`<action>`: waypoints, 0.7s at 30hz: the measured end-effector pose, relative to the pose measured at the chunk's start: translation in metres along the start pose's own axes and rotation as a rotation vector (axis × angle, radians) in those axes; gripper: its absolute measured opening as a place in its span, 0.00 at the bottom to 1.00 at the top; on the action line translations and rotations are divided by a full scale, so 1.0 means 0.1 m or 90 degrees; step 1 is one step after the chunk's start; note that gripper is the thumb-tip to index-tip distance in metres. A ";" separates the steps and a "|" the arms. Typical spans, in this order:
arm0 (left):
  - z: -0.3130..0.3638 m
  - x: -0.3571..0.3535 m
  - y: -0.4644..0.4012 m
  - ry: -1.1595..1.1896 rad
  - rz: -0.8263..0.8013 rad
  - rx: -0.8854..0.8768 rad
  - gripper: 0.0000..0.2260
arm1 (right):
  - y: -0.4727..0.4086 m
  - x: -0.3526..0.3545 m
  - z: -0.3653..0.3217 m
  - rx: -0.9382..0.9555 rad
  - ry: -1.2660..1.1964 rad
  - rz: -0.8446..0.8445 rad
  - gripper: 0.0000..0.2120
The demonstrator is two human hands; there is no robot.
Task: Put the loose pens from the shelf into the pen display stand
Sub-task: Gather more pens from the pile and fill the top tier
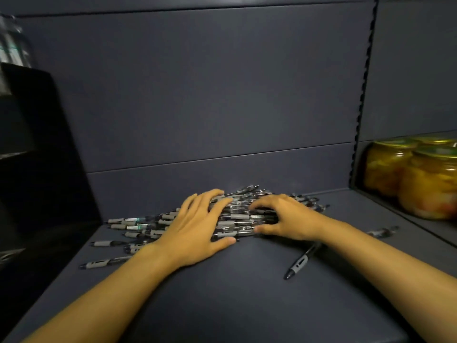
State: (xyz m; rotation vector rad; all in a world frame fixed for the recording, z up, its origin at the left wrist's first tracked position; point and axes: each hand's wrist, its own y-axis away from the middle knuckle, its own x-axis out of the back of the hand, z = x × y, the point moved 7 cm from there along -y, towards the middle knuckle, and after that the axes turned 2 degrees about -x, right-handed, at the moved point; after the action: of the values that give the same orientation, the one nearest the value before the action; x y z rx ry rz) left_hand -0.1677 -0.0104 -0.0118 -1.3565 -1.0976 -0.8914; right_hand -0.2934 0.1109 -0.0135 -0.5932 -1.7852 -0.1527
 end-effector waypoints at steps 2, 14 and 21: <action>0.02 -0.08 -0.11 0.021 -0.058 -0.006 0.37 | -0.05 -0.02 0.01 0.009 -0.002 -0.003 0.25; 0.13 -0.16 -0.50 -0.099 -0.100 -0.040 0.31 | -0.01 -0.02 0.11 0.028 -0.077 0.021 0.32; 0.27 -0.12 -0.59 -0.111 -0.087 -0.113 0.22 | -0.02 -0.01 0.21 0.031 -0.043 0.017 0.35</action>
State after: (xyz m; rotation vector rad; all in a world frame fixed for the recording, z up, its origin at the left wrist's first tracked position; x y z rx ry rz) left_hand -0.2297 0.0115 -0.0081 -1.5425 -1.2819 -1.0033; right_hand -0.3121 0.1176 -0.0203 -0.5934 -1.8398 -0.0712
